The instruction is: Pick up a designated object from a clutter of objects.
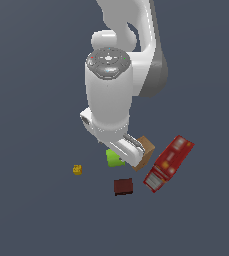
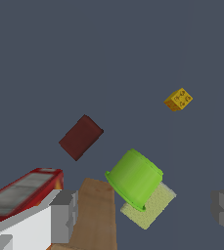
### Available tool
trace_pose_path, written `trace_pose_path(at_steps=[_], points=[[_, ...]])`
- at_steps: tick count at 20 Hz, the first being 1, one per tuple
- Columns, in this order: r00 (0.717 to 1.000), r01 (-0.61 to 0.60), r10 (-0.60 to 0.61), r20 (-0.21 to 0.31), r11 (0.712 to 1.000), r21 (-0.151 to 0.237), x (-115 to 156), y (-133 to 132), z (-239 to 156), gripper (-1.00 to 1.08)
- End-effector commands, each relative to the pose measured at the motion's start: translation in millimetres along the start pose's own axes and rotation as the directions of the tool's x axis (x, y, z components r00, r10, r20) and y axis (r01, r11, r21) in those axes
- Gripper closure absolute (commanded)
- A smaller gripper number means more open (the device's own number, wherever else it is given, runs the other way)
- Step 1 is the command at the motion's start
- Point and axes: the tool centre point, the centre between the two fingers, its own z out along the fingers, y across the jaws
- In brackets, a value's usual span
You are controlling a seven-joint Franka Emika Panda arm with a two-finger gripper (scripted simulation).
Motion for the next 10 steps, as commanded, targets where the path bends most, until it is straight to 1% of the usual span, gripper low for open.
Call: trace_pose_path(at_steps=[1, 5, 10], points=[[0.998, -0.063, 0.063, 0.0, 0.998, 0.001, 3, -8, 11, -0.92], [0.987, -0.161, 0.161, 0.001, 0.987, 0.003, 8, -20, 28, -0.92], [0.96, -0.28, 0.28, 0.001, 0.96, 0.005, 13, -34, 52, -0.92]])
